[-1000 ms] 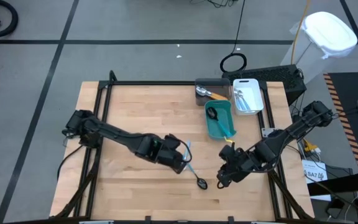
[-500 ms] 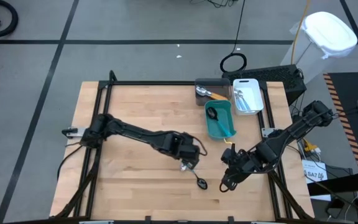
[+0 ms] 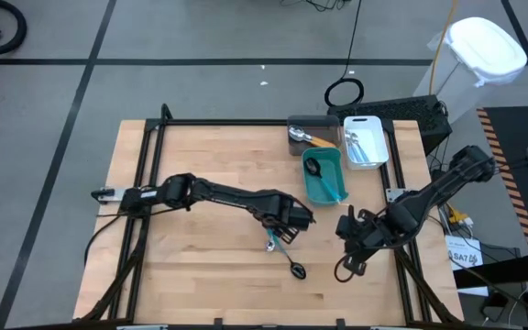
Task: Sort silverware by color (type)
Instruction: Put the light blue spoon into the white bin
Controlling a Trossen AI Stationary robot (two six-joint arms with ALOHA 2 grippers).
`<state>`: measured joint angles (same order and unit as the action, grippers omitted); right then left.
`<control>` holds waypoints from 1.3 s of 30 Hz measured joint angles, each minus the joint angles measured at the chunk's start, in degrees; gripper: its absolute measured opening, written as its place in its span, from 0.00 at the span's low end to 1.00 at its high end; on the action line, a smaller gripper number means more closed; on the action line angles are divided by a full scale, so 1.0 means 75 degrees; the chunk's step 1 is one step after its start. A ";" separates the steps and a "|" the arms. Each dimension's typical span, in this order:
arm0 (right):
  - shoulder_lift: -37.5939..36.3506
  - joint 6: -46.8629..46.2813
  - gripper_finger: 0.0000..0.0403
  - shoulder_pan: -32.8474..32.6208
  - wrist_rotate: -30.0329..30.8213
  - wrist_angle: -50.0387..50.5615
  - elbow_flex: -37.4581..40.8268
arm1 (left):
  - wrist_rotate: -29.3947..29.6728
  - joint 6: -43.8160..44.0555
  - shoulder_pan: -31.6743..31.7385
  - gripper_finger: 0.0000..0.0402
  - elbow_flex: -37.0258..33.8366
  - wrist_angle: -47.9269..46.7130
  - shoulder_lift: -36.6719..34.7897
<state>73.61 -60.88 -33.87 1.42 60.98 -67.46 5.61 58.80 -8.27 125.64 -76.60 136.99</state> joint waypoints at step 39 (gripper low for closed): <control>-0.0858 0.5520 0.27 0.0618 0.2445 0.0375 0.0023 | 0.0499 0.1861 -0.0273 0.24 -0.0060 0.0775 0.0830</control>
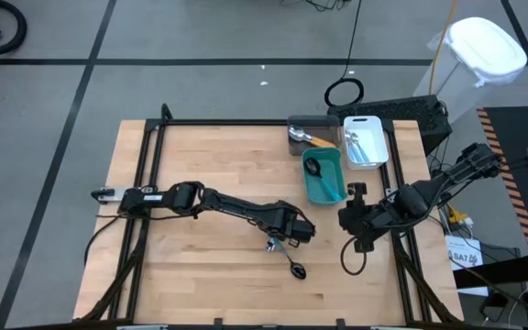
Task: Sort silverware by color (type)
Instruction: Put the light blue spoon into the white bin
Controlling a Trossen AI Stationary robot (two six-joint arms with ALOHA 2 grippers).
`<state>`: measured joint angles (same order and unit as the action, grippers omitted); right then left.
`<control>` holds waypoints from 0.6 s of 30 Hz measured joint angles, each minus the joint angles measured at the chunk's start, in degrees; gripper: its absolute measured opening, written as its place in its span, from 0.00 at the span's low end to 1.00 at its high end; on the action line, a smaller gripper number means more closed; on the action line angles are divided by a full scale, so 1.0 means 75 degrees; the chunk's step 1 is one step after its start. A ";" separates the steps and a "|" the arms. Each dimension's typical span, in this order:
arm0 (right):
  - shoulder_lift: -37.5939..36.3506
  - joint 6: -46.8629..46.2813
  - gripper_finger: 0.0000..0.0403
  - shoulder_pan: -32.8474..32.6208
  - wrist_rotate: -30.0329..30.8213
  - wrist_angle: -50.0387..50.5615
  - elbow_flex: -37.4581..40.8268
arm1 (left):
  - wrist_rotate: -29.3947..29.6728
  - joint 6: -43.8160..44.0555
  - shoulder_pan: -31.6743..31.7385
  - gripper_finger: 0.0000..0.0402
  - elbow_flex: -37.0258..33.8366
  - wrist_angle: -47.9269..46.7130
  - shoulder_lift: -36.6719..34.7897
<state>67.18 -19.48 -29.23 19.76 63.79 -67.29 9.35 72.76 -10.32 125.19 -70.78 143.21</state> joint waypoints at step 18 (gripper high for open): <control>0.0000 -0.3320 0.27 0.0000 0.0135 -0.0314 0.0001 | 0.0252 -0.2288 -0.0259 0.03 0.1118 -0.1229 0.0021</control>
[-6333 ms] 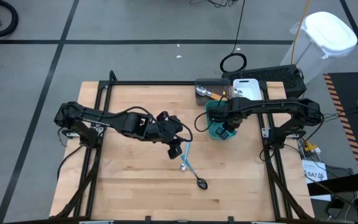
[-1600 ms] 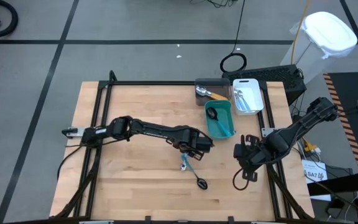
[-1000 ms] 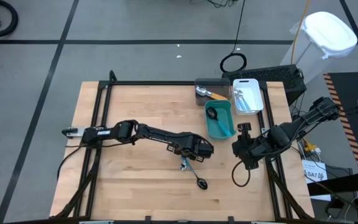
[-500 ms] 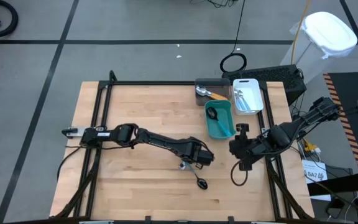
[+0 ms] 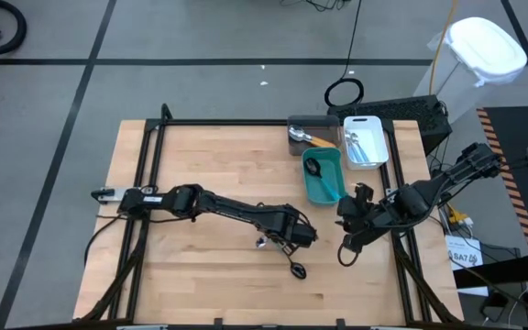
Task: Sort silverware by color (type)
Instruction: Put the light blue spoon into the white bin
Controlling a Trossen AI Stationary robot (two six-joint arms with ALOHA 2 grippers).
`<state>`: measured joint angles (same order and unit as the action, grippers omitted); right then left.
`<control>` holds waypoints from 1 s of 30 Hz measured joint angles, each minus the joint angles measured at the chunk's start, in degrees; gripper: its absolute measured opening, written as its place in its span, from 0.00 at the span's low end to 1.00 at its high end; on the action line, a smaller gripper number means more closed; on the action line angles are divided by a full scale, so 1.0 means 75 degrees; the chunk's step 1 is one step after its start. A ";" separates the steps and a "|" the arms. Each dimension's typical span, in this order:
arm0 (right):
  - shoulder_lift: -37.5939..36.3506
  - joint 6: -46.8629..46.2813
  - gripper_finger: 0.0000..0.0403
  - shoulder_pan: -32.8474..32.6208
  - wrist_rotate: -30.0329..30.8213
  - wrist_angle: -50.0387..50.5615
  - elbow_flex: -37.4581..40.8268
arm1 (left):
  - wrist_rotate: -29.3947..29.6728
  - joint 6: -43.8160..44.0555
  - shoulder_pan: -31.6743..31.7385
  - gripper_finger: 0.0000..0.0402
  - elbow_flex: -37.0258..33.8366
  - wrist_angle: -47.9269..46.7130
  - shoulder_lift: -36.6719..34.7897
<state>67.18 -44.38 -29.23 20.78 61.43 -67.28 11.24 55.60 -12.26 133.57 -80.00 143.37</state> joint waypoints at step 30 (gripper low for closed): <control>-0.0029 -0.1774 0.27 -0.0219 0.0323 -0.1650 -0.0922 | 0.0723 -0.5290 -0.0857 0.03 0.0187 0.0082 -0.1994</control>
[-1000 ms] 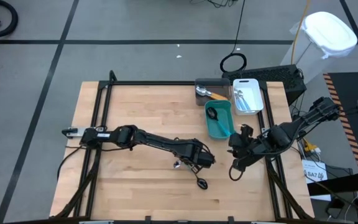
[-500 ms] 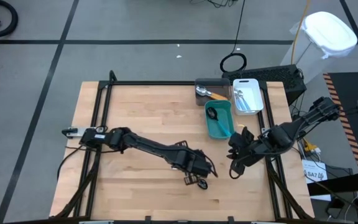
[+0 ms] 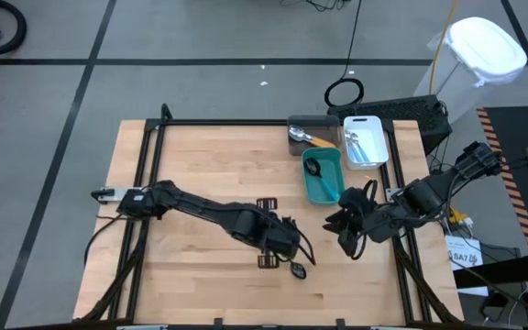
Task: Sort silverware by color (type)
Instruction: Put the light blue spoon into the white bin
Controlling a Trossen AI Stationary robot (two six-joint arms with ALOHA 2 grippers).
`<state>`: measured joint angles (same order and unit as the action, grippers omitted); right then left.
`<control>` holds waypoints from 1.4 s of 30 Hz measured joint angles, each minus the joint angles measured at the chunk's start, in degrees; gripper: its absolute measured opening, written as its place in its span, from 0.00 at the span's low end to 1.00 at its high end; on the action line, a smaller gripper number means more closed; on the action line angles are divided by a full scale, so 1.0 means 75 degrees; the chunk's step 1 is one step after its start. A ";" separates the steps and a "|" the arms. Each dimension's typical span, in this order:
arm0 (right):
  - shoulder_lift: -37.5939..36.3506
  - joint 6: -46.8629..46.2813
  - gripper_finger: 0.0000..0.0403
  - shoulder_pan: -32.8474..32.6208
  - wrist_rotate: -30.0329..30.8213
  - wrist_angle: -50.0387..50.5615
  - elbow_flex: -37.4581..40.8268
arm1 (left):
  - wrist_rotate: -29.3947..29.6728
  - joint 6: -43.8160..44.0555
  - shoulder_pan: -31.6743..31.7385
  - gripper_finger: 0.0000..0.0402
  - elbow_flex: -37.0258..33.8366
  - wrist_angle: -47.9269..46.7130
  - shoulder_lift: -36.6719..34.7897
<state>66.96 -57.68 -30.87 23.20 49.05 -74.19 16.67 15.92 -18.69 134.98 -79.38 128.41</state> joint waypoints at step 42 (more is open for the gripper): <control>0.1565 0.3989 0.40 0.0108 0.1506 -0.1248 0.0000 | -0.1329 -0.0502 0.0563 0.03 0.0000 0.0837 -0.0797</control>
<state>78.70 -27.77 -30.06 34.49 39.69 -74.19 6.70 12.15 -14.47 134.98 -73.11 122.43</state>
